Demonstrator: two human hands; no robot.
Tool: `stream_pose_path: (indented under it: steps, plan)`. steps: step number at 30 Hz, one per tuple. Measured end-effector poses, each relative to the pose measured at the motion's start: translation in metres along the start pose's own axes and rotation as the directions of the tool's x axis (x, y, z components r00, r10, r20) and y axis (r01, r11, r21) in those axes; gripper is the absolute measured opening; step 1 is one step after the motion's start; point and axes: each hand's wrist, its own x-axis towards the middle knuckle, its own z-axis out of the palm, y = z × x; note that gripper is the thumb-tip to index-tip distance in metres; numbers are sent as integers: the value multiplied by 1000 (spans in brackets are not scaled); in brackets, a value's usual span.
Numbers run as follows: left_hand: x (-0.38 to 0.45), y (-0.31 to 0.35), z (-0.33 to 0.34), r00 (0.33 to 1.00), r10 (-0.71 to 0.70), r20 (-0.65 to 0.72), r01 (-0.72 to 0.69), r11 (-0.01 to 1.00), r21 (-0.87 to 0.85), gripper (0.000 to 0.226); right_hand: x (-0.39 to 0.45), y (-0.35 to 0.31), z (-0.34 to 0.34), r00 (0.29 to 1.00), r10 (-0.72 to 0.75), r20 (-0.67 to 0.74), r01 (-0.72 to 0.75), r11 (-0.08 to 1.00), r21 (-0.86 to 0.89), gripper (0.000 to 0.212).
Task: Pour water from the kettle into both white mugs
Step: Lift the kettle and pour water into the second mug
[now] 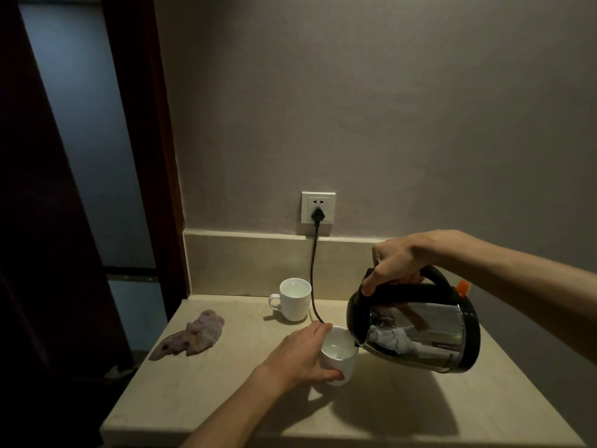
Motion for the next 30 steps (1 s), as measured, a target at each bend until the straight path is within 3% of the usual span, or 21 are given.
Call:
stream_pose_path:
  steps: [30]
  plan:
    - [2,-1,-1,1000,1,9,-1,1000,-6,93,4,-6,-1,1000,3,11,-2,999,-39,42]
